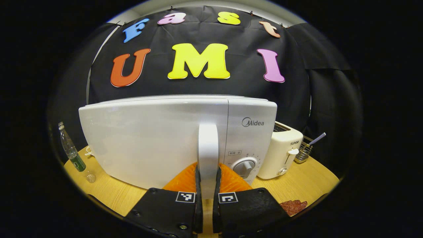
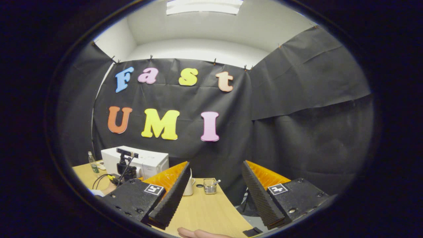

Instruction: Open the microwave oven with the left hand, put the food in, and close the microwave oven.

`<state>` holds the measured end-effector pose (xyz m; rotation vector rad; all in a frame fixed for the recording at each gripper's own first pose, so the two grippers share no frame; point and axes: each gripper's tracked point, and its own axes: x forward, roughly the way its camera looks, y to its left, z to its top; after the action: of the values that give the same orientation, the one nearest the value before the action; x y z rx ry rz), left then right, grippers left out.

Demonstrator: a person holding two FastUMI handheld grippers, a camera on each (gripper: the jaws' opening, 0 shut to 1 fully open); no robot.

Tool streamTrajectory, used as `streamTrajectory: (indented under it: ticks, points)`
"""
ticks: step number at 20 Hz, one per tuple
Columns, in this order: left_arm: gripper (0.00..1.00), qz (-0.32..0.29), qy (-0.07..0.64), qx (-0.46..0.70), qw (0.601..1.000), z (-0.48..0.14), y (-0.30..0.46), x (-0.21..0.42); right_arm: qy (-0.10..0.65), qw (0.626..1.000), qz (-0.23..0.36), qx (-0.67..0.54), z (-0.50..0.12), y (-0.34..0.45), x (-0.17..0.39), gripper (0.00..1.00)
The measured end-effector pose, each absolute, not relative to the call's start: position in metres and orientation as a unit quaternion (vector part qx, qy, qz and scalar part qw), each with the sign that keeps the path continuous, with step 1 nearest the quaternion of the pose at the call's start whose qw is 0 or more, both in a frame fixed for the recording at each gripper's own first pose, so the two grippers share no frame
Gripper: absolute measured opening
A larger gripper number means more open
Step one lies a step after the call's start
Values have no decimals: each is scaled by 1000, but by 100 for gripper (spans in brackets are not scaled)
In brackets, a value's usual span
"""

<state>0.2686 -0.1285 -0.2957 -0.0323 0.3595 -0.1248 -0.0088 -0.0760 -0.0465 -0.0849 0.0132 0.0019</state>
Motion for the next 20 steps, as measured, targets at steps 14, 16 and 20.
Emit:
streamTrajectory:
  ticks: [14,16,20]
  points:
    - [10,-113,150,-7,982,-281,-80,155,3,998,35,-43,-50,-35,-26,99]
    - [10,-112,146,-8,983,-281,-67,141,0,998,42,-45,-51,-26,-28,99]
    - [11,-102,131,-4,986,-276,-35,109,6,998,62,-28,-57,-8,-34,99]
